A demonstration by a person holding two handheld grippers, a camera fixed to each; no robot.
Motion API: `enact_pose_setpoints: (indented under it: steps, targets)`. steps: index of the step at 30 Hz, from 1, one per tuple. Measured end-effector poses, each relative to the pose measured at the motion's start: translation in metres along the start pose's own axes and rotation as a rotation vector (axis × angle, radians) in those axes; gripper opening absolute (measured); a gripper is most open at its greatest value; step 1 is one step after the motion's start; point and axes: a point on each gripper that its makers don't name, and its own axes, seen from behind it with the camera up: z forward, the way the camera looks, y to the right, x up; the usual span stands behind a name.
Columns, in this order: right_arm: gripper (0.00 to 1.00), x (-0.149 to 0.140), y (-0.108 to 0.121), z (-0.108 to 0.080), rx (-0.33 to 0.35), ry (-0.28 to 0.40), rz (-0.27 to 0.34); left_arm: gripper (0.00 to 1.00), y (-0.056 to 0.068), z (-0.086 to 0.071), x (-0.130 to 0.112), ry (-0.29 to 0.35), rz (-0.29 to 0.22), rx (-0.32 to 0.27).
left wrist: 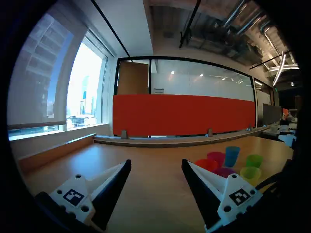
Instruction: Pour water
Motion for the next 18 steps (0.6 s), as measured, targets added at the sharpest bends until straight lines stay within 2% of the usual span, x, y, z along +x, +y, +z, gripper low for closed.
enact_pose_setpoints:
  steps: [11, 18]
  targets:
    - [1.00, 0.033, -0.005, 0.002, 0.020, 0.010, -0.020, 0.96, 0.006, 0.004, 0.017, -0.014, 0.006, -0.020]
    - [1.00, 0.052, -0.006, 0.004, 0.026, 0.015, -0.023, 0.96, 0.004, 0.006, 0.033, -0.018, 0.020, -0.023]
